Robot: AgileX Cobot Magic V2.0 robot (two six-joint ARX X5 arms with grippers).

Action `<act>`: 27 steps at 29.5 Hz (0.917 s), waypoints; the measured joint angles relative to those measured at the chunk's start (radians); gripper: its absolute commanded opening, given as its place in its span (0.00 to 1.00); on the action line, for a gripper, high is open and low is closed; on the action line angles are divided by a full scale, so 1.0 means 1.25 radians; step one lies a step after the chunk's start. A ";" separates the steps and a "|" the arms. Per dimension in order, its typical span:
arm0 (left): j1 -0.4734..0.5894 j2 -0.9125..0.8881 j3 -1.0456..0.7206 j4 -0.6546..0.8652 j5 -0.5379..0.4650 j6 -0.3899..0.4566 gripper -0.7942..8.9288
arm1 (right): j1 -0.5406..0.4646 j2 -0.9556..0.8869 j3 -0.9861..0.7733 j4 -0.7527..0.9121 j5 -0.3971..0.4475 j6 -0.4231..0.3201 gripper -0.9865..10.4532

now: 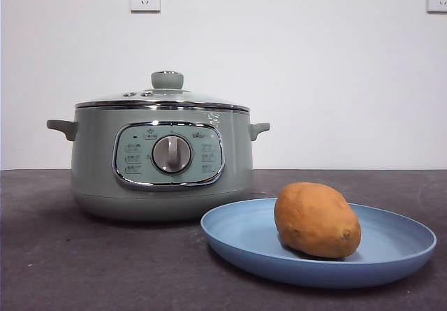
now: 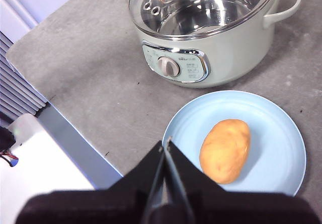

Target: Take the potato out from the steamer,put the potato on the plate,close the lid

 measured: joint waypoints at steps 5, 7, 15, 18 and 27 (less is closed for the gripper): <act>0.107 -0.062 -0.015 0.232 -0.019 0.000 0.08 | 0.000 0.000 0.000 0.000 0.000 0.000 0.09; 0.162 -0.144 -0.100 0.393 -0.020 0.000 0.08 | 0.000 0.000 0.000 -0.001 0.000 0.000 0.09; 0.276 -0.403 -0.498 0.774 -0.075 0.000 0.08 | 0.000 0.000 0.000 -0.006 0.000 0.000 0.09; 0.291 -0.484 -0.631 0.811 -0.090 -0.003 0.08 | 0.000 0.000 0.000 -0.006 0.000 0.000 0.09; 0.300 -0.658 -0.920 0.847 -0.149 -0.049 0.08 | 0.000 0.000 0.000 -0.006 0.000 0.000 0.09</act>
